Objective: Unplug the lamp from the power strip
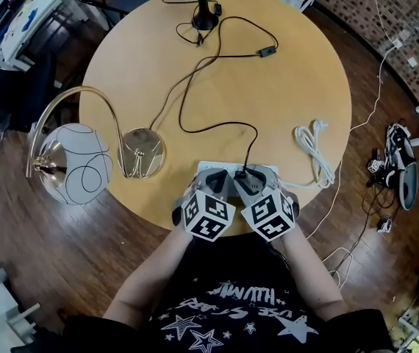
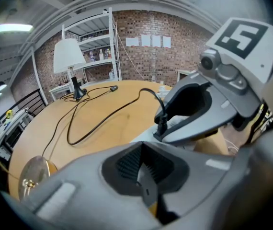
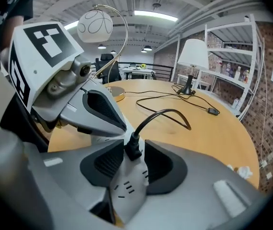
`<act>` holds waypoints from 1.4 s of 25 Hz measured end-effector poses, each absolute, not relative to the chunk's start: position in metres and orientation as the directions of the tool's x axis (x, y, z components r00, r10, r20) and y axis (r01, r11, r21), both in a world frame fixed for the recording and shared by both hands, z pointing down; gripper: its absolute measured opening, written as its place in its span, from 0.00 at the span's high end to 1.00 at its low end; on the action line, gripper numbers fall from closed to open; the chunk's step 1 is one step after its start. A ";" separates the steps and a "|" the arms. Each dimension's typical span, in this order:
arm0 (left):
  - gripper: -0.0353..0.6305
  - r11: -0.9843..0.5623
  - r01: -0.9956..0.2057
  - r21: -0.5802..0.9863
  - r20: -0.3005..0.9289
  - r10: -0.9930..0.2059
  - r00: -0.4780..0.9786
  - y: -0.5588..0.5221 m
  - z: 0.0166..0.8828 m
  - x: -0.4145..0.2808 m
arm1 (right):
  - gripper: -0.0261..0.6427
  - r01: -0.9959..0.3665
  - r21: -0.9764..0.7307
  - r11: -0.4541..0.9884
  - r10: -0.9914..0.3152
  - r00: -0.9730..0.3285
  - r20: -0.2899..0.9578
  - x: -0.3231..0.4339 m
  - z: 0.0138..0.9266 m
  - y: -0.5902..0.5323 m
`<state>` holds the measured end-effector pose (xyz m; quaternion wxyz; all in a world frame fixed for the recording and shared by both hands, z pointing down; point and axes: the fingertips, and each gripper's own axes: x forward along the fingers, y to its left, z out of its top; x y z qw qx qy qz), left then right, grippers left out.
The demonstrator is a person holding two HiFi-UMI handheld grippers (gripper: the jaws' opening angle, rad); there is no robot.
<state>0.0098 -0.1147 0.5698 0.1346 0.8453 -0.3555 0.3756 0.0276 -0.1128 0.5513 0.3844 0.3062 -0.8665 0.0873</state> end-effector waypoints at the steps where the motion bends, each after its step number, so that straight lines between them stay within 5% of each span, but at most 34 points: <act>1: 0.94 -0.712 -0.702 -0.034 0.732 -0.496 0.468 -0.115 0.570 0.010 | 0.75 -0.589 0.073 0.805 -0.451 -0.526 0.721 0.027 0.552 -0.113; 8: 0.94 -0.713 -0.700 -0.035 0.731 -0.496 0.469 -0.115 0.569 0.010 | 0.80 -0.550 -0.002 0.835 -0.377 -0.575 0.726 0.026 0.551 -0.113; 16: 0.94 -0.708 -0.706 -0.026 0.735 -0.492 0.466 -0.115 0.570 0.009 | 0.86 -0.469 0.112 0.876 -0.385 -0.542 0.747 0.022 0.550 -0.107; 35: 0.94 -0.700 -0.714 0.009 0.742 -0.474 0.474 -0.115 0.569 0.009 | 0.87 -0.463 0.078 0.883 -0.373 -0.593 0.714 0.023 0.547 -0.107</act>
